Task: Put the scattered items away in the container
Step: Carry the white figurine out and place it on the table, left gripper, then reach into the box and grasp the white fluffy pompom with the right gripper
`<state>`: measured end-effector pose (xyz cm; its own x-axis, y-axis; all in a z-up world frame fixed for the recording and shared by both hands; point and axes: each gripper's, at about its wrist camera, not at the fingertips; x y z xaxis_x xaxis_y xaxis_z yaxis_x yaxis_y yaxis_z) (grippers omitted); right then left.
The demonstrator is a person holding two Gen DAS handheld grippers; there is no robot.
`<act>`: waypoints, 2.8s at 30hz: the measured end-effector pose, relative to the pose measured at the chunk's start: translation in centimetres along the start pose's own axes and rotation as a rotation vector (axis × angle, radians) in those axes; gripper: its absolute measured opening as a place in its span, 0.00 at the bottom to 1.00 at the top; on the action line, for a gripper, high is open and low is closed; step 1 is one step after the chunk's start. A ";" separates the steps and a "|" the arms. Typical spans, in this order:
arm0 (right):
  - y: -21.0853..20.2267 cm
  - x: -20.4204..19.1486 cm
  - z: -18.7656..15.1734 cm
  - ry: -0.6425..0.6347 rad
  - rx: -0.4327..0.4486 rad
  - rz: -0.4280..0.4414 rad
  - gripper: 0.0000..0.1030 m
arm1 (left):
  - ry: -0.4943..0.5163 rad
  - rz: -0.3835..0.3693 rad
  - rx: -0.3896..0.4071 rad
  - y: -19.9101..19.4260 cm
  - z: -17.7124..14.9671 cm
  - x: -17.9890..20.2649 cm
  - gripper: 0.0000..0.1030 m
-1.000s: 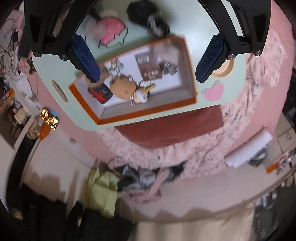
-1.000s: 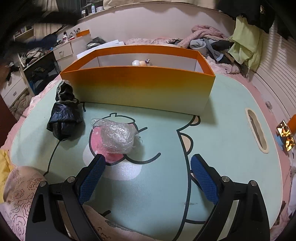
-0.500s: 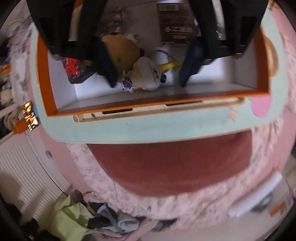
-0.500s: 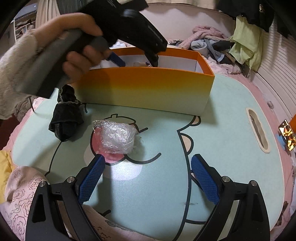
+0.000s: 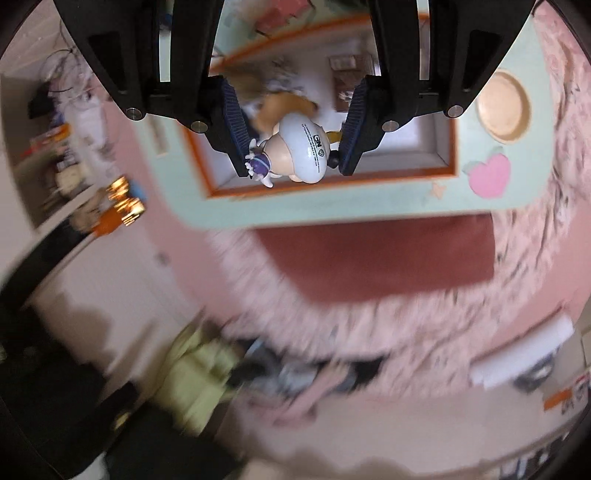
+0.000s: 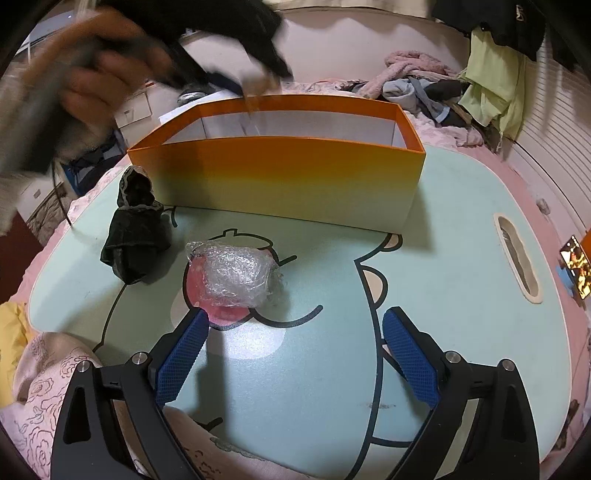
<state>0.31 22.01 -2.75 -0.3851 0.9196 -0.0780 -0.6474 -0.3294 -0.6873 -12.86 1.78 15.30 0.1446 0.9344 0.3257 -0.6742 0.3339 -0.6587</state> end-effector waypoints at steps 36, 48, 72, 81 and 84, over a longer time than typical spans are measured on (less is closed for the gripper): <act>0.1 0.1 -0.1 -0.010 -0.008 -0.005 0.93 | 0.145 0.102 0.046 -2.1 -18.8 -2.8 0.57; 0.1 0.3 0.0 -0.004 -0.007 0.001 0.93 | 0.145 0.303 0.041 -2.8 -21.2 -3.4 0.96; 0.4 -3.2 13.8 0.084 -0.065 0.290 0.71 | 0.154 0.334 0.007 -2.1 -21.5 -4.1 1.00; 11.5 -6.7 16.4 0.121 -0.420 0.278 0.44 | 0.153 0.329 0.011 -2.1 -21.5 -4.2 1.00; 12.9 -7.1 15.9 0.159 -0.470 0.352 0.15 | 0.151 0.328 0.010 -2.1 -21.5 -4.2 1.00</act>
<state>-15.76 7.87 0.45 -0.3964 0.8054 -0.4408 -0.1250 -0.5230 -0.8431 3.54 -0.21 0.75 0.0239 0.9997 -0.0067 -0.7098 0.0122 -0.7043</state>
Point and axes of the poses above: each gripper's, at about its wrist camera, not at the fingertips, and y roughly the way its jaws point, x to its right, z to its top, and after that the axes turned 5 degrees about x, right-handed
